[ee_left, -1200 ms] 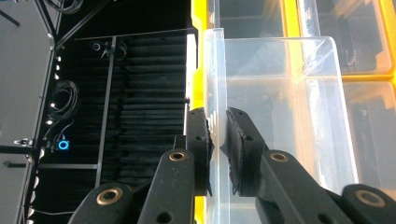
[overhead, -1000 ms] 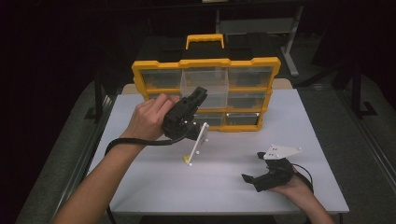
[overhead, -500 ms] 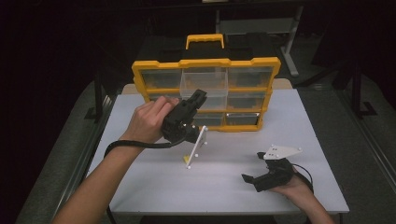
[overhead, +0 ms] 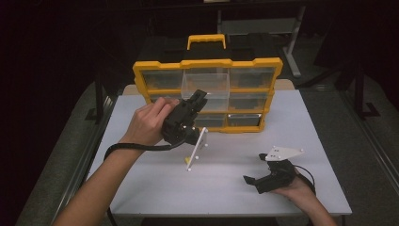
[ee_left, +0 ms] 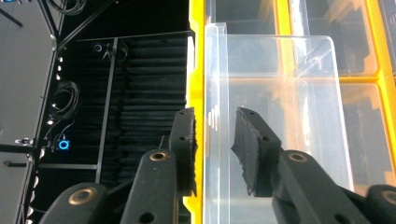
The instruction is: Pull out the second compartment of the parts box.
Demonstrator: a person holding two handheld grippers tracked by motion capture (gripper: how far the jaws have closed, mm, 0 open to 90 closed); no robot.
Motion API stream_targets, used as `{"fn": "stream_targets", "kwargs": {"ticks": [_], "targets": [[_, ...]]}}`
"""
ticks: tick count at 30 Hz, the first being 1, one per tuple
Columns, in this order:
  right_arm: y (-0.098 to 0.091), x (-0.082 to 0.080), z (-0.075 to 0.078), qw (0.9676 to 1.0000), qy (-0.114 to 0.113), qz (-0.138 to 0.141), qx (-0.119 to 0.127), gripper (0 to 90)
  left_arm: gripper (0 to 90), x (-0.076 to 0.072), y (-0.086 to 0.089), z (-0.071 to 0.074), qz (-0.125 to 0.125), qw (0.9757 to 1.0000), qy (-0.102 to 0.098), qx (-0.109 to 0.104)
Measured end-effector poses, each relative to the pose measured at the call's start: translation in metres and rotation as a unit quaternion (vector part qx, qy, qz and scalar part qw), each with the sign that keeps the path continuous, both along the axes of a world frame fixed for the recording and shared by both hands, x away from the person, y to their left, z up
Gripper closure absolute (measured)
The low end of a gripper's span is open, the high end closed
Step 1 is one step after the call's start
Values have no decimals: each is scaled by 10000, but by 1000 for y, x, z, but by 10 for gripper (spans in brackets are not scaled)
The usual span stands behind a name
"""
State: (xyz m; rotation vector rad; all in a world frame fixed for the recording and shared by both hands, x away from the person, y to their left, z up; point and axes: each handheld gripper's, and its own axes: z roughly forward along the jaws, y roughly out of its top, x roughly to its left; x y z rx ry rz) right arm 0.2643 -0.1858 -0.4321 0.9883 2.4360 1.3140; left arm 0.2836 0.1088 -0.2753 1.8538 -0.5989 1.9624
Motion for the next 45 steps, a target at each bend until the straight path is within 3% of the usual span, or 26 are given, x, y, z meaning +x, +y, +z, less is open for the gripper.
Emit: {"fn": "stream_targets", "kwargs": {"ticks": [10,24,45], "targets": [[2,2,0,10000,7,4,23,0,491,-9,8,-9,-76,10000,35,-40],[7,6,0,10000,26,32,11,0,323,-21,29,-39,-6,9998,161,-148],[4,4,0,10000,-19,57,-4,0,234,-25,49,-87,318,9982,499,-133]]}}
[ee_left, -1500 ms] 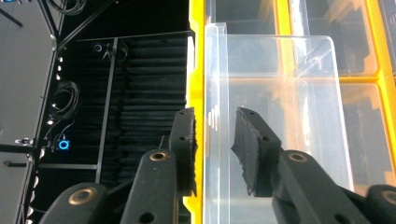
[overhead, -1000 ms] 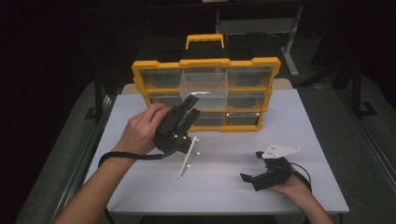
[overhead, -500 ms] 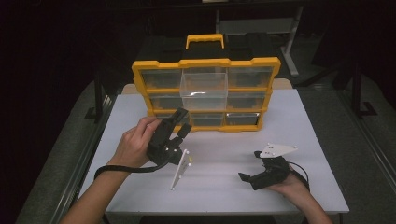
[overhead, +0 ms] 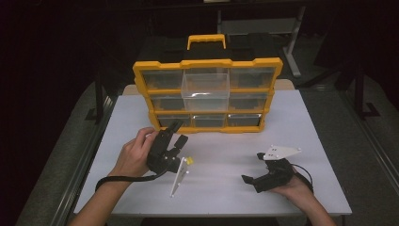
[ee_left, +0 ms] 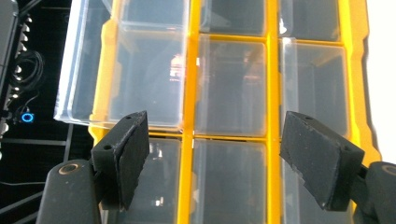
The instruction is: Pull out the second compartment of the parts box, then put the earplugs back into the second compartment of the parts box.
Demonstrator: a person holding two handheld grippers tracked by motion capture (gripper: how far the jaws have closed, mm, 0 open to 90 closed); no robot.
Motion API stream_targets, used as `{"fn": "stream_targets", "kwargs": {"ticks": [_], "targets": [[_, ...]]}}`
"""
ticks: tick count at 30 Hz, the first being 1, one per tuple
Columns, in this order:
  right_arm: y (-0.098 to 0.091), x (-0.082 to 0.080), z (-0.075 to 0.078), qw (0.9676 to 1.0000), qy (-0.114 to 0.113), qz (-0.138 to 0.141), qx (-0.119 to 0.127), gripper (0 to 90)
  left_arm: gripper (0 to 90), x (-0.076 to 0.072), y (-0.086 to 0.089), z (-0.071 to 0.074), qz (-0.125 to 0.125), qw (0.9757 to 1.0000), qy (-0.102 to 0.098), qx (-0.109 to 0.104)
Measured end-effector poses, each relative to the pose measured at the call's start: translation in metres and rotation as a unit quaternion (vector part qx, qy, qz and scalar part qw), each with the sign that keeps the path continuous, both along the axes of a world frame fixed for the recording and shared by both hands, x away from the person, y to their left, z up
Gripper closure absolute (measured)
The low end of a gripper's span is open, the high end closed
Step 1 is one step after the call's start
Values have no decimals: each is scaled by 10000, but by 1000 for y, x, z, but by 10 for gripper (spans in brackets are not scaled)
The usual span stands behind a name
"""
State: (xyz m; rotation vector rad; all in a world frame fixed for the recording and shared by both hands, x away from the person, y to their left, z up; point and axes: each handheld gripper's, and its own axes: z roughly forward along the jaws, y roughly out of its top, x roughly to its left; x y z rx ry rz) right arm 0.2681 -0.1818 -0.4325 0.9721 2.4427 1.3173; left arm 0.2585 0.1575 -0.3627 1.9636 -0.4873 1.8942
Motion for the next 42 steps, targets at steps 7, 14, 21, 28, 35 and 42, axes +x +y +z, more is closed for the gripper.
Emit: {"fn": "stream_targets", "kwargs": {"ticks": [7,14,21,28,35,42], "targets": [[0,0,0,10000,5,-6,-12,0,224,-1,2,-13,56,9999,115,48],[0,-1,0,10000,-3,-13,-9,0,200,1,6,-28,161,9994,300,28],[0,-1,0,10000,-5,-11,-21,0,166,3,13,-46,276,9985,473,10],[-1,-2,1,10000,-10,-19,-33,0,128,3,21,-59,408,9979,505,51],[-2,-3,1,10000,-9,-23,-38,0,39,3,28,-77,558,9966,610,20],[-1,-3,1,10000,-21,-19,-36,0,0,4,28,-90,478,9958,755,-186]]}}
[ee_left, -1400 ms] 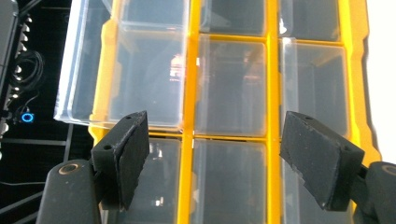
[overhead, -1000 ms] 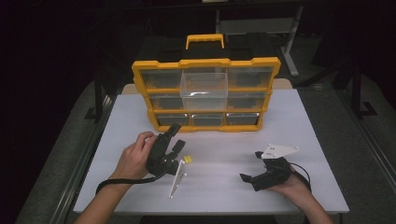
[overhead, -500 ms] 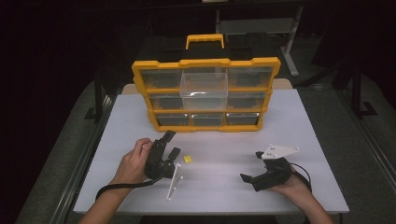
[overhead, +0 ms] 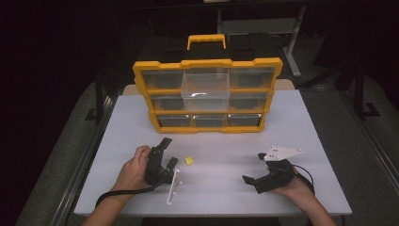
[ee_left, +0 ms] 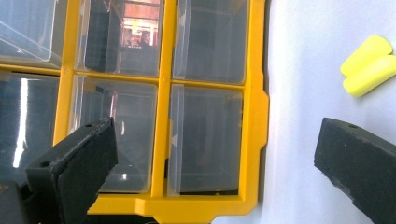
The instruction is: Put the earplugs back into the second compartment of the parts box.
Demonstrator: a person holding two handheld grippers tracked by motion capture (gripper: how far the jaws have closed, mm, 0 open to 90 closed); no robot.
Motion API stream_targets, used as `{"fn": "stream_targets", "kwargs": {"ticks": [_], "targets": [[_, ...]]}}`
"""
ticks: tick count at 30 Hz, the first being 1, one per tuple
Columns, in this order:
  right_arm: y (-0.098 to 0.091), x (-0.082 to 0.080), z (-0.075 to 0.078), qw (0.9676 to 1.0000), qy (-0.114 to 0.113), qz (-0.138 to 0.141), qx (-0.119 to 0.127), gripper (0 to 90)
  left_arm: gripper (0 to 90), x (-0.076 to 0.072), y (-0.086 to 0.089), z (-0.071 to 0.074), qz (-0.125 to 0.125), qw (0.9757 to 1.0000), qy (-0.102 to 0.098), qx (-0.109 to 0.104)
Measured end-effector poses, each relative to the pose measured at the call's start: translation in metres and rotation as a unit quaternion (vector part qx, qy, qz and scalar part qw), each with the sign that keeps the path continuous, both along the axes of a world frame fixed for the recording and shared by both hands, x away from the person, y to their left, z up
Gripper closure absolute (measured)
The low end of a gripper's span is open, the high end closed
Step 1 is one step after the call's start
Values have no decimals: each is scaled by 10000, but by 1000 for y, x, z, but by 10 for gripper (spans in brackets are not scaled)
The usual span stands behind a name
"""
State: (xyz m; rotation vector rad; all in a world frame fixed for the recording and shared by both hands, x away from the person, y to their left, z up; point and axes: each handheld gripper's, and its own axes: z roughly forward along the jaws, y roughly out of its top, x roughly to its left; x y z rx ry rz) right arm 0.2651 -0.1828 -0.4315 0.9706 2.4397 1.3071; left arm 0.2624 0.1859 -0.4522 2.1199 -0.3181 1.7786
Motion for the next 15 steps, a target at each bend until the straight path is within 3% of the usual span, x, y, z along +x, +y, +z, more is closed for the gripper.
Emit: {"fn": "stream_targets", "kwargs": {"ticks": [9,12,15], "targets": [[1,0,0,10000,8,-18,26,0,0,1,1,2,65,9997,187,-159],[1,0,0,10000,8,-25,21,0,0,2,2,4,70,9988,356,-338],[0,-1,0,10000,22,-22,-3,0,0,3,4,8,102,9960,607,-651]]}}
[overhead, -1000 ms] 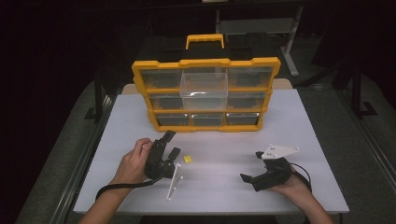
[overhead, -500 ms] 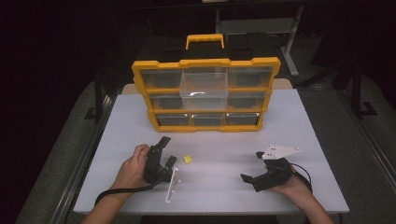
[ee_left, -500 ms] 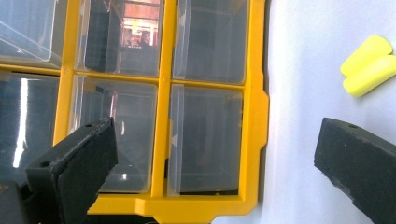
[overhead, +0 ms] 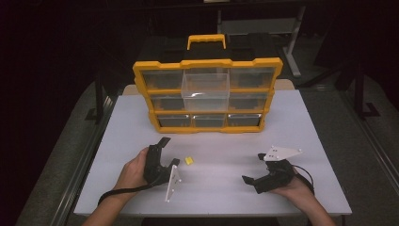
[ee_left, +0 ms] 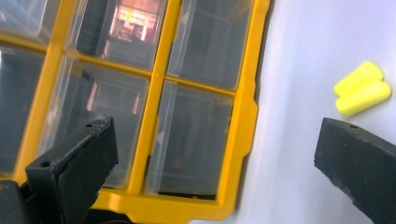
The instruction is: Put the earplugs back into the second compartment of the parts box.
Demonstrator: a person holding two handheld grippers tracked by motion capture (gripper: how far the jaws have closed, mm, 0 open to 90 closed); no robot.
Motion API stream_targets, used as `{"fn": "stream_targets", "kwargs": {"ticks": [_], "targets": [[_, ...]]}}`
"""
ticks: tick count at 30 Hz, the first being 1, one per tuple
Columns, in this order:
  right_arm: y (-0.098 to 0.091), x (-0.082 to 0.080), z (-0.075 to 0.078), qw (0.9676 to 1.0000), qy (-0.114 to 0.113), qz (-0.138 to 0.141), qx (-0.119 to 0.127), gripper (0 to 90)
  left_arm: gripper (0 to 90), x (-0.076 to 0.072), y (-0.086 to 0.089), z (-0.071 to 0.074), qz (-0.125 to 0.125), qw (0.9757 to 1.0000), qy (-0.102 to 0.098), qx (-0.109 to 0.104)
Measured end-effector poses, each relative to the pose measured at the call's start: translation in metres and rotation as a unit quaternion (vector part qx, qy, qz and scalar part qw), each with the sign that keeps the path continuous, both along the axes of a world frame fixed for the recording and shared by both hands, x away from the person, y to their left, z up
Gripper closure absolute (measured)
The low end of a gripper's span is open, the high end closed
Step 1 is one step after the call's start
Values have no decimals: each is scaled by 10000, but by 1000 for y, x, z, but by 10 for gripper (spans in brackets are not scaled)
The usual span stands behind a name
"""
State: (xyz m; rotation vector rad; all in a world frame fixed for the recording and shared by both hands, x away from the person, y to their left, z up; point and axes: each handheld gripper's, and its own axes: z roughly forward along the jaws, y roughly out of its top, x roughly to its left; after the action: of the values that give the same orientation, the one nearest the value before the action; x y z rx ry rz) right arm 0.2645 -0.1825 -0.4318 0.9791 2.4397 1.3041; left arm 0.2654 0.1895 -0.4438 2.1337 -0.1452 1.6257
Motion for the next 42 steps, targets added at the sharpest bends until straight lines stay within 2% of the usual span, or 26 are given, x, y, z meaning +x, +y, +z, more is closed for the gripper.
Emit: {"fn": "stream_targets", "kwargs": {"ticks": [2,6,10,14,16,18,19,20,21,22,24,25,28,29,33,35,36,40,42], "targets": [[-1,-1,0,10000,-2,-14,21,0,0,1,2,3,59,9996,195,-190],[-2,-2,0,10000,-22,8,7,0,0,1,3,5,122,9982,422,-420],[-3,-2,1,10000,-37,0,27,0,0,0,8,5,187,9940,750,-777],[-3,-2,1,10000,-36,0,24,0,0,0,12,7,259,9896,988,-1008],[-3,-2,1,10000,-42,-1,16,0,0,0,14,8,278,9863,1109,-1192],[-2,-2,1,10000,-41,-2,15,0,0,1,16,8,300,9817,1260,-1394],[-2,-2,1,10000,-40,-4,17,0,0,1,17,9,315,9807,1306,-1420],[-2,-2,1,10000,-42,-5,18,0,0,1,18,9,330,9777,1406,-1527],[-2,-2,1,10000,-44,-7,15,0,0,1,19,9,337,9756,1475,-1591],[-2,-2,1,10000,-41,-8,13,0,0,2,19,9,346,9723,1576,-1692],[-2,-2,0,10000,-41,-11,7,0,0,3,20,9,368,9687,1681,-1789],[-3,-2,0,10000,-40,-10,8,0,0,3,21,10,381,9652,1771,-1886],[-3,-2,1,10000,-44,-15,1,0,0,5,22,11,396,9580,1932,-2084],[-3,-2,1,10000,-40,-23,-1,0,0,6,23,12,397,9547,1995,-2173],[-4,-2,1,10000,-38,-34,2,0,0,7,28,14,451,9406,2247,-2507],[-3,-2,0,10000,-25,-32,-2,0,0,7,31,15,477,9320,2358,-2711],[-3,-1,0,10000,-24,-29,-2,0,0,7,33,16,480,9290,2410,-2767],[-3,-1,1,10000,-49,-58,4,0,0,9,39,18,496,9103,2679,-3116],[-3,-2,2,9999,-51,-86,12,0,0,10,41,19,505,8983,2833,-3319]]}}
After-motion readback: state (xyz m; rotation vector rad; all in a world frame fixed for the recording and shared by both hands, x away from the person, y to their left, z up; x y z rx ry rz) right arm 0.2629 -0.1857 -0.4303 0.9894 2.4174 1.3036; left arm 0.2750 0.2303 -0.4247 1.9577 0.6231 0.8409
